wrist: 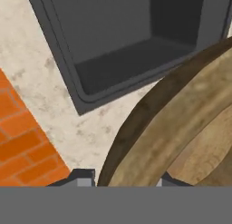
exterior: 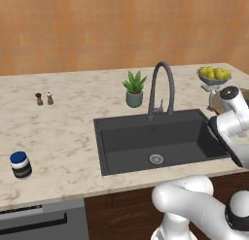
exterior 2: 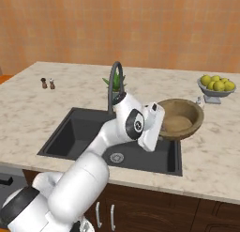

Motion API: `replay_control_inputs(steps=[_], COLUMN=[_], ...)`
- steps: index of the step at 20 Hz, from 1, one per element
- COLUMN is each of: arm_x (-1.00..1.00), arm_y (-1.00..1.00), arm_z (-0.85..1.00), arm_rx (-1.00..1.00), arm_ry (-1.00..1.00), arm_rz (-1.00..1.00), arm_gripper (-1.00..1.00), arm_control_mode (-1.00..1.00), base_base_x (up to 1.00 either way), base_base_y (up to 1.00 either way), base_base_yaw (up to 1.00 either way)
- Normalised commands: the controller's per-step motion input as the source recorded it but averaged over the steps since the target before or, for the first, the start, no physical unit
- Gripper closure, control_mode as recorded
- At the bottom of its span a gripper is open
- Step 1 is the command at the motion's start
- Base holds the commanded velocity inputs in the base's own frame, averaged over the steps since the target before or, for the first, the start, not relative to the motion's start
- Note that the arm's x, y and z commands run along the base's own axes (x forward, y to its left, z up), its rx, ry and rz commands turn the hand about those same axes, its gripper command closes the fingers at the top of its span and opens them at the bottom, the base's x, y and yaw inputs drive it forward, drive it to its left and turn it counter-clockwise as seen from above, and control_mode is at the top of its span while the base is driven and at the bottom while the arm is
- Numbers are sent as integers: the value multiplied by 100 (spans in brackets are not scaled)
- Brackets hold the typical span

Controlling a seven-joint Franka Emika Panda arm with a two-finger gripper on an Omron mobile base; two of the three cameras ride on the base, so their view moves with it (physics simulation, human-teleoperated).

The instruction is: Pick the sweet potato from the sink and place it in the bowl. Then pick the bowl and place it in the microwave. Then close the microwave door and press the start button.

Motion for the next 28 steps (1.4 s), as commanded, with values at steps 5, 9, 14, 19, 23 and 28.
replay_control_inputs(steps=[5, 9, 14, 19, 23, 28], arm_x=[-18, -18, -31, -22, -14, -4], arm_y=[38, 29, 44, 40, 74, 86], arm_z=[44, 49, 9, 4, 13, 12], arm_rx=[3, 13, 9, 16, 4, 0], arm_ry=[32, 28, -11, -5, 0, 0], arm_rz=[33, 23, 3, 1, 3, 3], arm_gripper=[100, 100, 100, 100, 100, 100], arm_control_mode=[-100, -100, -100, -100, -100, -100], base_base_x=[0, 0, 0, 0, 0, 0], base_base_y=[0, 0, 0, 0, 0, 0], base_base_yaw=[0, 0, 0, 0, 0, 0])
